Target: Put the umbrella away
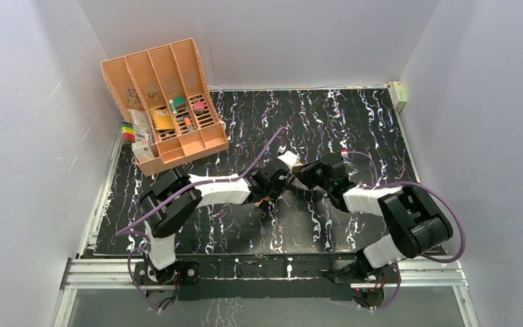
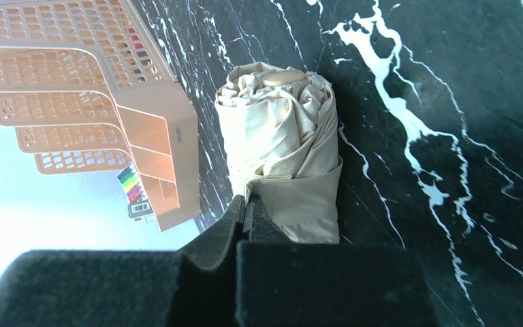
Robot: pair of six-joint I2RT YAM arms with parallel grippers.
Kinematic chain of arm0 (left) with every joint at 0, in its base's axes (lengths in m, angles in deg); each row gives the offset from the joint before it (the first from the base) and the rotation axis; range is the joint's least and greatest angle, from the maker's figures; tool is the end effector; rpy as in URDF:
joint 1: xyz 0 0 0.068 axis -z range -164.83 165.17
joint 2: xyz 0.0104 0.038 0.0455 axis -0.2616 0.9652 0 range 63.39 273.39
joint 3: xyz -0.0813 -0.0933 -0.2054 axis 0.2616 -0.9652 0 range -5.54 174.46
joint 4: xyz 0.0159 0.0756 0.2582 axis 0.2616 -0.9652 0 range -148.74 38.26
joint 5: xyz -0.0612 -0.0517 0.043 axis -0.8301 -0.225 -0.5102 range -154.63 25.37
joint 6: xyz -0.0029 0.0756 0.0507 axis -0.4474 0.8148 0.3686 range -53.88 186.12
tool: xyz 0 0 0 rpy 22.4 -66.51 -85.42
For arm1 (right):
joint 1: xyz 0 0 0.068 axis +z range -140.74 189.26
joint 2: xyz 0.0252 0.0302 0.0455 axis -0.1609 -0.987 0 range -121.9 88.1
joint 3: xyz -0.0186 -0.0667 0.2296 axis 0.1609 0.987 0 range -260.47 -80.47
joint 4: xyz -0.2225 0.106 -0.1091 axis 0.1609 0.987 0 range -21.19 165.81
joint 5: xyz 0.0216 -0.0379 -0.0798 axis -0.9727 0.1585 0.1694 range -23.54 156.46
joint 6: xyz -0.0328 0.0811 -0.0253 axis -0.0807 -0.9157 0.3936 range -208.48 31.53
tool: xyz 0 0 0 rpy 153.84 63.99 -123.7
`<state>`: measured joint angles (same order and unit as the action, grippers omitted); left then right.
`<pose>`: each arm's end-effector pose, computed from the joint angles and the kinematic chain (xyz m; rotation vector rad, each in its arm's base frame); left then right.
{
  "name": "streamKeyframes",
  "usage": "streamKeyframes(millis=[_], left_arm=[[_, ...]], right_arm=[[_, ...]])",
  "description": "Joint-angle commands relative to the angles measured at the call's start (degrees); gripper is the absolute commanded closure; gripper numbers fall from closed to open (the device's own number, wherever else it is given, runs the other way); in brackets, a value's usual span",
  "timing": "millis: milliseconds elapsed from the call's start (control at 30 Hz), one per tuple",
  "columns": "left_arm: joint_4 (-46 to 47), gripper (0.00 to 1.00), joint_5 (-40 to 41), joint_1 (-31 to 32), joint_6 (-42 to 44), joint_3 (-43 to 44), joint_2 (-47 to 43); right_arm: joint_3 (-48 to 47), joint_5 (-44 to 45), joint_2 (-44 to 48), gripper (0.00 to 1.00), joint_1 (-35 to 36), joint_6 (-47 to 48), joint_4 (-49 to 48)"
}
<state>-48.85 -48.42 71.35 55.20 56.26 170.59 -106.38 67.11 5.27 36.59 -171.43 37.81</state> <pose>0.2533 -0.3371 0.0917 0.7487 2.1674 -0.2852 0.2848 0.1460 0.0938 1.0530 1.9793 1.1442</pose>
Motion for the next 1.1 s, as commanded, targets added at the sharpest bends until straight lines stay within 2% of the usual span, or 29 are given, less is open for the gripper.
streamKeyframes(millis=[0,67,233,500,767,967,1067], left_arm=[[-15.04,1.00,-3.81,1.68,2.65,-5.77,6.10],[-14.74,1.00,-4.16,1.89,2.61,-5.66,6.13],[-14.37,1.00,-4.87,2.00,2.67,-5.69,6.05],[-13.16,1.00,-8.43,2.00,2.21,-6.58,3.74],[-11.78,1.00,-12.69,1.57,-0.50,-6.66,2.87],[-7.64,1.00,-22.24,0.12,-2.61,-8.70,0.05],[-6.20,1.00,-25.06,-0.97,-2.88,-9.65,-0.69]], right_arm=[[-6.85,-0.14,-2.75,1.00,-0.90,-1.69,-13.60],[-7.56,-1.98,-4.95,1.00,-0.88,-0.65,-14.26],[-6.52,-4.56,-7.77,0.86,-0.96,-0.12,-15.31],[-3.23,-4.72,-9.06,0.81,-0.88,0.60,-15.33],[0.39,-4.14,-10.18,0.81,-1.18,0.99,-16.47],[-3.58,-5.70,-8.40,0.80,-2.49,6.05,-7.52],[-5.86,-10.39,-9.34,0.79,-2.96,9.82,-3.51]])
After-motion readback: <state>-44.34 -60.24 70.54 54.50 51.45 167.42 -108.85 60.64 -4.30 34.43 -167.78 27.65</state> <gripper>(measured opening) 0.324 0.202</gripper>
